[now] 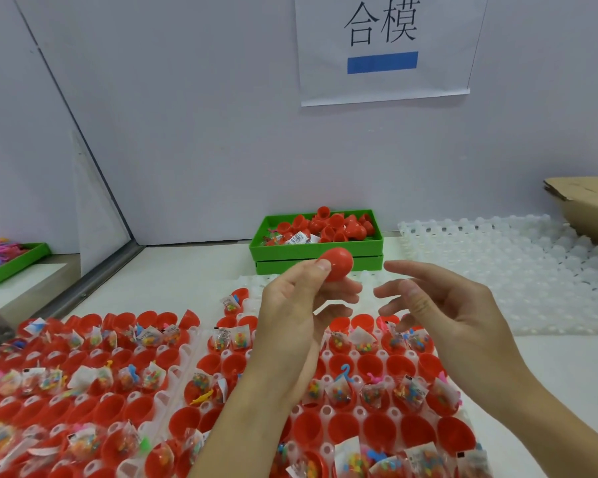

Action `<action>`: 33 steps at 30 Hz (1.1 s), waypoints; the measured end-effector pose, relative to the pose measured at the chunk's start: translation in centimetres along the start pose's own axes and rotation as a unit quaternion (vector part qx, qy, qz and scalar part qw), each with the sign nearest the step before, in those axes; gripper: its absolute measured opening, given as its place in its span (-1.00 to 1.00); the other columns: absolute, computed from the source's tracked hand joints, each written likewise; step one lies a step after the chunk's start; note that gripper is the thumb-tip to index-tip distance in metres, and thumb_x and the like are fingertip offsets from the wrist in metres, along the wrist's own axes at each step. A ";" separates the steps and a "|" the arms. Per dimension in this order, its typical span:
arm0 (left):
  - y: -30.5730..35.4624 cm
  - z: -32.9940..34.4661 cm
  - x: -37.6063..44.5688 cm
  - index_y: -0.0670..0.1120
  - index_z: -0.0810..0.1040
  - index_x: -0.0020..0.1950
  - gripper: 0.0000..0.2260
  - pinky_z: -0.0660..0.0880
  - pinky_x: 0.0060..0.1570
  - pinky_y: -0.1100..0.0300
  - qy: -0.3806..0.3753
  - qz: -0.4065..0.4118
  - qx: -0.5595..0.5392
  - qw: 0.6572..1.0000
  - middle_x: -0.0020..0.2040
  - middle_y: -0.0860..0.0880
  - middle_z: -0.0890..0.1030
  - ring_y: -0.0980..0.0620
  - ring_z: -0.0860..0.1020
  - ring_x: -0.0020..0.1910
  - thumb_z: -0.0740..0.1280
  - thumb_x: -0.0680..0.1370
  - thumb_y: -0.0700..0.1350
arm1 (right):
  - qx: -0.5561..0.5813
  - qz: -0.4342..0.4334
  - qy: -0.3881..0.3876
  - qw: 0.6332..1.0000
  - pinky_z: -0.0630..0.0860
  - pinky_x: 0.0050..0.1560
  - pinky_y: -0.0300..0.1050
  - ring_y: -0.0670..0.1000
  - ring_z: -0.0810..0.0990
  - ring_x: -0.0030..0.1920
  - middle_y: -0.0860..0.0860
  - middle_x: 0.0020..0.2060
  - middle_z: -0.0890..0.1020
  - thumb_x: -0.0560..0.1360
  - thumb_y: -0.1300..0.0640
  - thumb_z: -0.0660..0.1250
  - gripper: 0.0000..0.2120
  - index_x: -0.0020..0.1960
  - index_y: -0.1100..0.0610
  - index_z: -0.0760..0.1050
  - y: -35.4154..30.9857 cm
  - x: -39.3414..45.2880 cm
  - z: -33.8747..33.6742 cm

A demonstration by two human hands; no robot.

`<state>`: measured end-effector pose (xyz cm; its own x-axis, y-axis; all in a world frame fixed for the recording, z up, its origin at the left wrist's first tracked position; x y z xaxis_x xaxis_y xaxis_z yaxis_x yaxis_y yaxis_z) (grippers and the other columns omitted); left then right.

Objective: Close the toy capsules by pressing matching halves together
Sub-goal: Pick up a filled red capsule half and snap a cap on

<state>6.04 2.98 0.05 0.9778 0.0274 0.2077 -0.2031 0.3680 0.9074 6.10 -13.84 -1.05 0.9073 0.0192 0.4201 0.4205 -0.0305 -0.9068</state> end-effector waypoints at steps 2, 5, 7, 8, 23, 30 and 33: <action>-0.3 -0.1 -0.1 -0.06 0.72 -0.24 -0.75 0.57 -0.28 0.23 0.016 -0.059 -0.058 0.996 -0.29 -0.11 0.65 0.04 0.63 -0.29 0.36 0.46 0.06 | 0.008 0.000 0.000 1.000 0.63 -0.24 -0.18 0.02 0.71 -0.20 0.02 -0.17 0.72 0.45 0.00 0.27 -0.69 0.13 0.05 0.61 0.1 0.0 0.0; -0.7 -0.4 -0.1 -0.14 0.68 -0.28 -0.64 0.55 -0.36 0.22 0.043 -0.140 -0.132 0.980 -0.36 -0.09 0.60 0.03 0.57 -0.40 0.28 0.56 0.05 | 0.009 -0.003 0.000 1.000 0.64 -0.27 -0.16 0.03 0.71 -0.21 0.04 -0.21 0.72 0.48 0.06 0.26 -0.74 0.10 0.06 0.62 0.2 0.0 -0.1; -0.8 -0.6 -0.1 -0.16 0.67 -0.28 -0.63 0.55 -0.38 0.22 0.055 -0.156 -0.153 0.974 -0.37 -0.09 0.59 0.03 0.55 -0.41 0.29 0.55 0.07 | 0.005 -0.004 0.003 1.000 0.64 -0.27 -0.16 0.03 0.71 -0.20 0.04 -0.20 0.71 0.50 0.09 0.26 -0.76 0.10 0.06 0.62 0.3 0.1 -0.2; -0.8 -0.6 -0.1 -0.16 0.67 -0.26 -0.63 0.55 -0.38 0.23 0.059 -0.158 -0.158 0.973 -0.37 -0.09 0.59 0.03 0.56 -0.41 0.30 0.55 0.08 | 0.003 -0.003 0.005 1.000 0.64 -0.27 -0.16 0.04 0.70 -0.20 0.04 -0.20 0.71 0.50 0.09 0.25 -0.76 0.09 0.06 0.62 0.3 0.1 -0.3; -0.6 -0.8 0.3 -0.08 0.61 -0.03 -0.89 0.51 -0.31 0.32 0.034 -0.007 0.204 0.978 -0.32 0.00 0.66 0.16 0.55 -0.38 0.37 0.55 -0.05 | -0.144 -0.108 -0.005 0.984 0.60 -0.18 -0.20 -0.06 0.65 -0.04 -0.15 -0.11 0.65 0.47 0.22 0.42 -0.67 0.17 -0.06 0.55 -0.7 -0.9 1.1; -0.9 -0.1 0.0 -0.02 0.67 -0.08 -0.84 0.47 -0.31 0.36 -0.044 0.008 0.276 0.960 -0.25 -0.08 0.67 0.19 0.56 -0.33 0.41 0.54 0.06 | -0.194 -0.178 -0.056 0.963 0.56 -0.19 -0.30 -0.04 0.61 0.04 -0.19 0.03 0.57 0.39 0.24 0.51 -0.54 0.23 -0.03 0.53 -1.2 -1.0 1.8; -1.1 0.2 -0.2 -0.07 0.66 -0.14 -0.79 0.44 -0.34 0.39 -0.045 0.008 0.276 0.960 -0.33 -0.01 0.64 0.20 0.54 -0.37 0.44 0.50 0.07 | -0.191 -0.200 -0.061 0.959 0.57 -0.18 -0.33 -0.10 0.64 -0.02 -0.20 0.00 0.61 0.39 0.12 0.46 -0.63 0.19 -0.01 0.55 -1.5 -1.1 2.0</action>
<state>6.09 2.42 -0.90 0.9712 -0.0605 0.2306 -0.2378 -0.1802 0.9545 4.47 -11.87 -0.21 0.6759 0.2216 0.7029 0.7265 -0.3605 -0.5850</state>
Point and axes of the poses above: each hand's wrist, its own x-axis towards the middle knuckle, its own z-axis out of the palm, y = z × x, the point moved 4 cm from there along x, towards the middle knuckle
